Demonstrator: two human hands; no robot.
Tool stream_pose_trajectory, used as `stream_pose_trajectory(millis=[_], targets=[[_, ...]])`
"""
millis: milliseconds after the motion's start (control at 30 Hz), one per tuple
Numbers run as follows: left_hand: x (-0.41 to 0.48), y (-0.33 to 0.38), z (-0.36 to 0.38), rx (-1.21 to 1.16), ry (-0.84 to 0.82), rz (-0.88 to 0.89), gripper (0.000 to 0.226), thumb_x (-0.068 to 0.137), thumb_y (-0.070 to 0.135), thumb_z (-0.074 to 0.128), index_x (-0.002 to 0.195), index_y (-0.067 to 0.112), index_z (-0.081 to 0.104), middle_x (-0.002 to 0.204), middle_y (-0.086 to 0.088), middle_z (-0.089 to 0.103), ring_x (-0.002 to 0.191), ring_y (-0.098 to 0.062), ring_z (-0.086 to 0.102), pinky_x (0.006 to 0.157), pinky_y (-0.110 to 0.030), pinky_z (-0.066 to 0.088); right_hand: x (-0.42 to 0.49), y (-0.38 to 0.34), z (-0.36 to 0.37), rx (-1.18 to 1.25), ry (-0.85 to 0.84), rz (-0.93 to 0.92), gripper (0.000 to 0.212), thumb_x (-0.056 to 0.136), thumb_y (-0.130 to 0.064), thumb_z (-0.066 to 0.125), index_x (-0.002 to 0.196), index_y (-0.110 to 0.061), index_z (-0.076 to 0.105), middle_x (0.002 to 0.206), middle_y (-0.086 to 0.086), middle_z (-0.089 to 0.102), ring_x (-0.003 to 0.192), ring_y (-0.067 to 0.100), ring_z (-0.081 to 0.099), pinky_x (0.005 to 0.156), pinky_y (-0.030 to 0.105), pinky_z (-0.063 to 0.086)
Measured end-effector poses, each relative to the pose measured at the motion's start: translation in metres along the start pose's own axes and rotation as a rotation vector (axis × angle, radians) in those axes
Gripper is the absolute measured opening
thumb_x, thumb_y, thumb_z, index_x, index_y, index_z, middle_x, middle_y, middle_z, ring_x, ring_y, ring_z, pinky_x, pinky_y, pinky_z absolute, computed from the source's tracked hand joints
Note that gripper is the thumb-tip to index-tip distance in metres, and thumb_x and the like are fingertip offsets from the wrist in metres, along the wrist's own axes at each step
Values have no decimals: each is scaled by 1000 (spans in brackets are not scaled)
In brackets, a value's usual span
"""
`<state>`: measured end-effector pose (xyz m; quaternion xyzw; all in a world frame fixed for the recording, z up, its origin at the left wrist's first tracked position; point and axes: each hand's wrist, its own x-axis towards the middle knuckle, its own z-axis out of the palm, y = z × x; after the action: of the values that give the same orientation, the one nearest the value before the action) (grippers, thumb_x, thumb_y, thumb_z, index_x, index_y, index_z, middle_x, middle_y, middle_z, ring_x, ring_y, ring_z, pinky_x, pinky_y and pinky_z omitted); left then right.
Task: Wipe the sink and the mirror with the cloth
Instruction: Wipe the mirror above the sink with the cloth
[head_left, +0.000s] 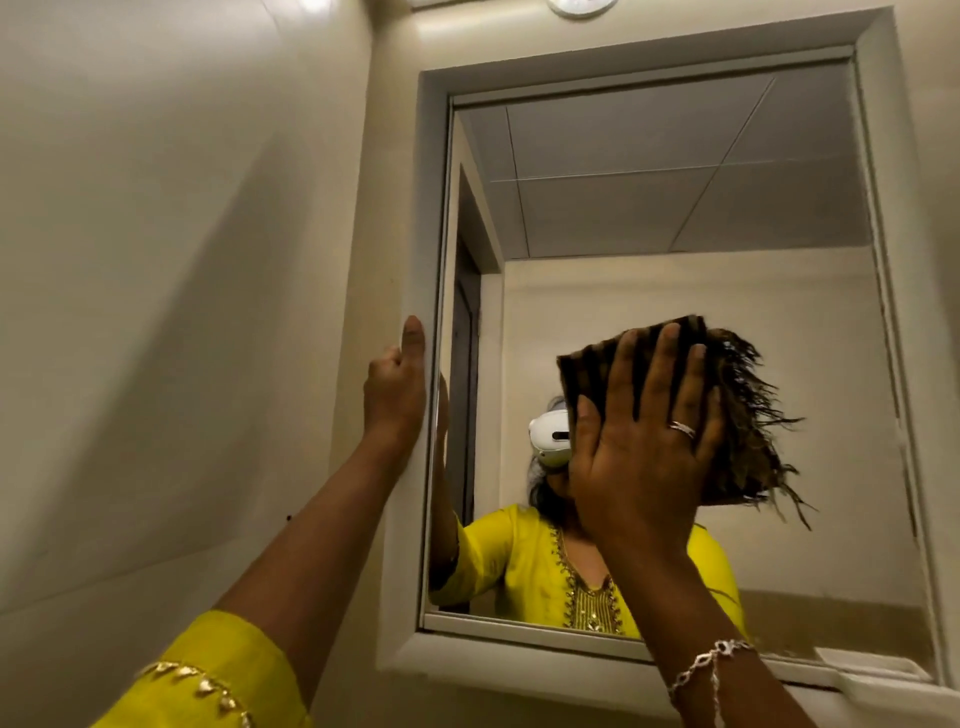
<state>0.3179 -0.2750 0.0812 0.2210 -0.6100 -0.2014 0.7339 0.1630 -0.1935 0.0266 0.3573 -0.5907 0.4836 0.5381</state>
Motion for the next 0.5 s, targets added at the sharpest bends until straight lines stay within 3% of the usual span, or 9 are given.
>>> stream_pose_trajectory(millis=[267,367,433,500], targets=[[1,-2,-1,-17,-19,50,49,95,48,29,62,13,39,60,-9,39,60,-25,42,58,-33,34,0,-56,12,48,-27,-134,58,93,-40,28,145,-15,24,153,15,22,141,33,18,112,44,7],[0,0,-1,-11,-20,71,49,97,44,28,60,14,39,57,-3,37,52,-17,37,51,-27,32,6,-73,15,70,-47,-184,58,93,-39,25,146,-15,23,154,15,20,142,33,15,112,44,5],[-1,1,-1,-18,-30,73,50,97,43,25,67,10,47,58,0,40,51,-11,38,47,-17,34,9,-83,18,80,-56,-204,58,93,-39,23,146,-15,22,154,14,18,143,32,12,113,43,1],[-3,3,-2,-64,-60,33,56,98,43,21,87,3,58,66,-1,50,58,-10,46,56,-16,39,11,-89,21,79,-64,-219,57,94,-39,21,146,-15,21,155,14,16,143,31,7,113,41,-5]])
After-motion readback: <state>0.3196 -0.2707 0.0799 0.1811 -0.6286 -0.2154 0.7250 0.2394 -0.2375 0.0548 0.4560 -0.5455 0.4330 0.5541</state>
